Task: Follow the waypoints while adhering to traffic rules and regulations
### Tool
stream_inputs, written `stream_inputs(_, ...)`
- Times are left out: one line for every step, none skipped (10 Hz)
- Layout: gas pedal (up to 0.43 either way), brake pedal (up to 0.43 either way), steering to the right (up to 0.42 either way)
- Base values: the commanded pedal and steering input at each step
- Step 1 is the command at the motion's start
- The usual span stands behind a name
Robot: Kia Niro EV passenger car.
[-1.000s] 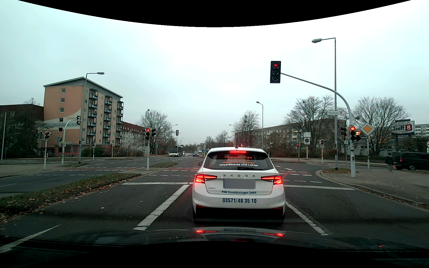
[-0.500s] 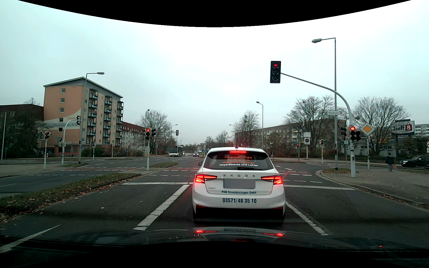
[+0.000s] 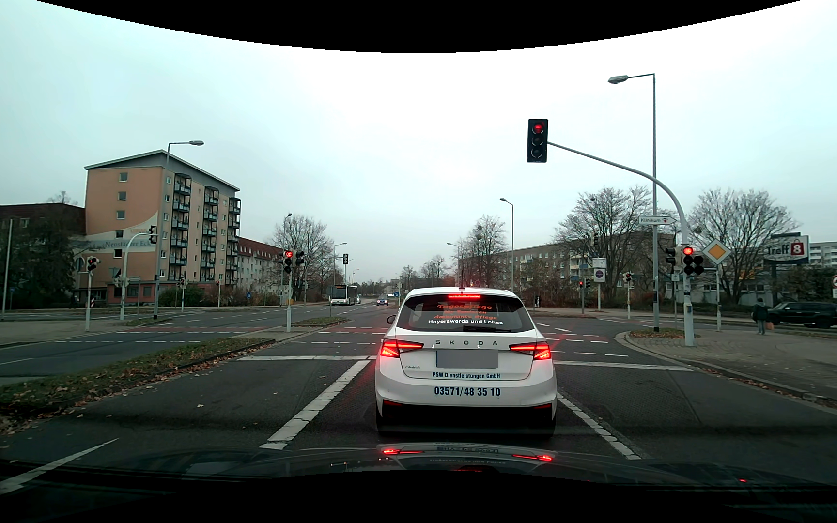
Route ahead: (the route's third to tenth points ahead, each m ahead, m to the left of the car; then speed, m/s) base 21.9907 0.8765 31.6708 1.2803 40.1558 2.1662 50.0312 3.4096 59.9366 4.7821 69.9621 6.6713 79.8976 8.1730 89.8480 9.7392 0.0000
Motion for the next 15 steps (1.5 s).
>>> stream_inputs(0.000, 0.384, -0.004)
stream_inputs(0.000, 0.384, -0.004)
stream_inputs(0.000, 0.384, -0.004)
stream_inputs(0.000, 0.384, -0.005)
stream_inputs(0.000, 0.384, -0.005)
stream_inputs(0.000, 0.384, -0.005)
stream_inputs(0.000, 0.384, -0.005)
stream_inputs(0.000, 0.384, -0.004)
stream_inputs(0.000, 0.384, -0.005)
stream_inputs(0.000, 0.384, -0.005)
stream_inputs(0.000, 0.384, -0.004)
stream_inputs(0.000, 0.390, -0.005)
stream_inputs(0.000, 0.384, -0.004)
stream_inputs(0.000, 0.384, -0.005)
stream_inputs(0.000, 0.384, -0.005)
